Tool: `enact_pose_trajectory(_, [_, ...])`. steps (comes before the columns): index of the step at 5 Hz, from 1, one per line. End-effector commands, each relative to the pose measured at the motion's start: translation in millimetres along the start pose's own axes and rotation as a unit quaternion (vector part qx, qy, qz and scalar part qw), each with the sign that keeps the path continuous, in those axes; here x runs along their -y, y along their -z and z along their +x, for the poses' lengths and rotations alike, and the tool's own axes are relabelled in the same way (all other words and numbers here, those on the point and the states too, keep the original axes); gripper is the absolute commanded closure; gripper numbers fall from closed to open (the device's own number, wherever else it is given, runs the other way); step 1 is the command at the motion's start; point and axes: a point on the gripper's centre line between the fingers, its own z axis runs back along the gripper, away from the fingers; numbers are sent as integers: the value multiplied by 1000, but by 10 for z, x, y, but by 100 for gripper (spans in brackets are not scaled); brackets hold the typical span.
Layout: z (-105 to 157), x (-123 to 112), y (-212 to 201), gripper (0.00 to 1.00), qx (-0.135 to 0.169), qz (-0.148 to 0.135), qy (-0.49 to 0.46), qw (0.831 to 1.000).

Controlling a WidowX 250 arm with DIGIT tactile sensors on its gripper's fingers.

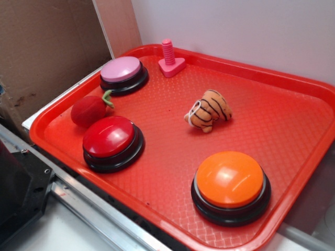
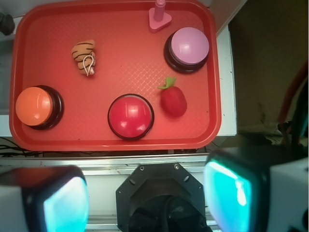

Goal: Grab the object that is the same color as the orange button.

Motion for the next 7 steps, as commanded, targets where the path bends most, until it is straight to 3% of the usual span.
enact_pose_trajectory(1, [0, 0, 0, 0, 0, 0, 0, 1000])
enact_pose_trajectory(2, [0, 0, 0, 0, 0, 0, 0, 1000])
enact_pose_trajectory(3, [174, -2, 116, 0, -3, 0, -12, 1000])
enact_pose_trajectory(5, [1148, 206, 210, 0, 13, 27, 27, 999])
enact_pose_trajectory(6, [1532, 419, 397, 0, -14, 33, 66, 997])
enact_pose_trajectory(7, [1647, 445, 762, 0, -66, 12, 177, 982])
